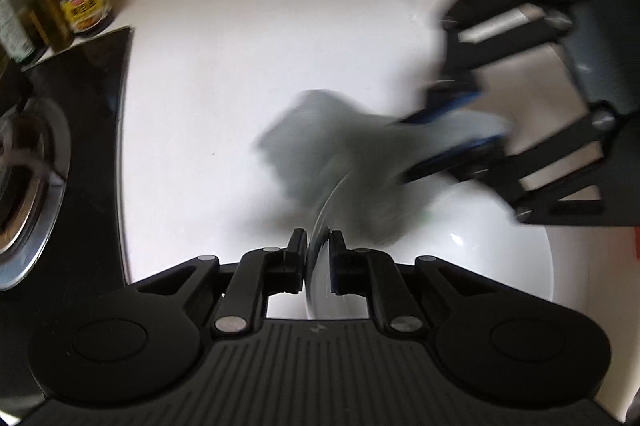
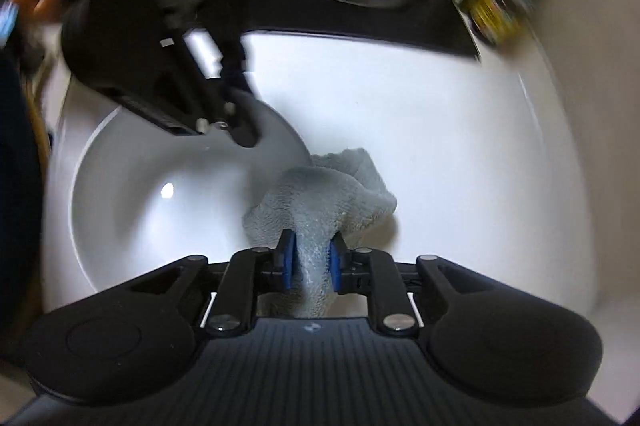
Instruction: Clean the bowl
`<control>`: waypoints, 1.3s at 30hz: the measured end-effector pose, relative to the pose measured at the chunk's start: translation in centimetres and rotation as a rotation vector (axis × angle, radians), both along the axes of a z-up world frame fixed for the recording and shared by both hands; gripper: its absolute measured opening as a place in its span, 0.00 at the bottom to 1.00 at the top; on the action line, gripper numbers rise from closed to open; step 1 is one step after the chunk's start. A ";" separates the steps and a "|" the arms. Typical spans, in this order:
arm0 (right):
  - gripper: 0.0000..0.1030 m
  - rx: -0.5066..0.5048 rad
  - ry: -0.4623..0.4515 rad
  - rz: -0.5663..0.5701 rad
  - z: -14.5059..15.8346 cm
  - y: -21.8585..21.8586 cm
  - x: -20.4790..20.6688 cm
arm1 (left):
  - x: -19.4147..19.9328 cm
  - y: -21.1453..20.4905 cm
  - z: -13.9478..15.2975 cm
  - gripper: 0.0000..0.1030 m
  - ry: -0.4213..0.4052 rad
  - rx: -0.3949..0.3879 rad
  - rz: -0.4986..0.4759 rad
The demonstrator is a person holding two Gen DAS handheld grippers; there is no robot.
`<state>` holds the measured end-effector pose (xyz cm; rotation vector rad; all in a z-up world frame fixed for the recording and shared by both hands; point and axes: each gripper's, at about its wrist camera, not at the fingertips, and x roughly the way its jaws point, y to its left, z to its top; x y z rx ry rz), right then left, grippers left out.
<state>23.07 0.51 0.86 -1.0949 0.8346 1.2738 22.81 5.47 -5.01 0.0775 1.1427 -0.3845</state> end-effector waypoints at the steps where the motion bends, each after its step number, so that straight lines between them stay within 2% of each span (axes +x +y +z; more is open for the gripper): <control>1: 0.16 -0.001 -0.006 0.020 0.0 0.2 -0.2 | 0.0 0.1 0.0 0.10 -0.004 -0.004 -0.008; 4: 0.17 -0.001 -0.020 0.074 -0.1 0.8 -0.7 | 0.1 0.4 -0.2 0.10 -0.012 -0.003 -0.005; 7: 0.17 0.020 0.043 -0.084 -0.6 1.4 1.4 | 0.5 1.0 -0.5 0.07 0.007 0.006 0.043; 9: 0.14 0.023 0.051 -0.223 -0.9 1.4 2.8 | 0.5 1.5 -0.7 0.09 0.028 0.021 0.086; 12: 0.11 0.036 0.039 -0.524 -1.1 -0.7 4.2 | -0.3 2.2 -0.4 0.15 0.037 -0.029 0.149; 14: 0.11 0.044 0.054 -0.709 -1.2 -2.1 4.5 | -0.5 1.8 -0.7 0.14 0.086 -0.068 0.178; 15: 0.11 0.042 0.065 -0.783 -1.2 -2.6 4.4 | -0.3 1.4 -1.0 0.14 0.090 -0.063 0.173; 16: 0.11 0.010 0.049 -0.805 -1.3 -3.0 3.1 | -0.1 1.0 -1.4 0.10 0.097 -0.054 0.166; 17: 0.12 -0.024 0.039 -0.772 -1.3 -3.2 2.2 | 0.3 0.6 -1.8 0.08 0.105 -0.037 0.151; 19: 0.14 -0.065 0.027 -0.679 -1.3 -3.2 0.8 | 0.8 0.2 -2.1 0.09 0.090 -0.008 0.112; 21: 0.16 -0.082 -0.011 -0.512 -1.2 -2.8 -0.1 | 1.0 0.2 -2.1 0.08 0.085 -0.006 0.080; 23: 0.16 -0.078 -0.087 -0.337 -1.4 -1.9 -0.5 | 1.0 0.1 -2.2 0.08 0.080 -0.012 0.053; 24: 0.16 -0.071 -0.102 -0.285 -1.4 -1.5 -0.5 | 0.8 0.0 -2.2 0.08 0.077 -0.011 0.047; 27: 0.16 0.010 -0.138 0.018 -0.9 0.3 -1.2 | 0.8 -0.3 -2.3 0.08 0.064 -0.010 0.023; 31: 0.16 0.030 -0.055 0.174 -0.8 2.9 -1.4 | 0.8 0.1 -2.3 0.08 0.052 -0.011 0.040; 33: 0.16 0.034 -0.029 0.098 -0.9 2.9 -0.9 | 0.8 0.3 -2.4 0.09 0.043 -0.014 0.058; 35: 0.13 0.036 -0.023 -0.029 -1.0 2.0 0.0 | 0.8 0.5 -2.4 0.14 0.025 -0.012 0.085; 39: 0.11 -0.001 0.006 -0.376 -1.6 -2.5 1.8 | 2.1 1.3 -2.5 0.20 0.016 -0.047 0.137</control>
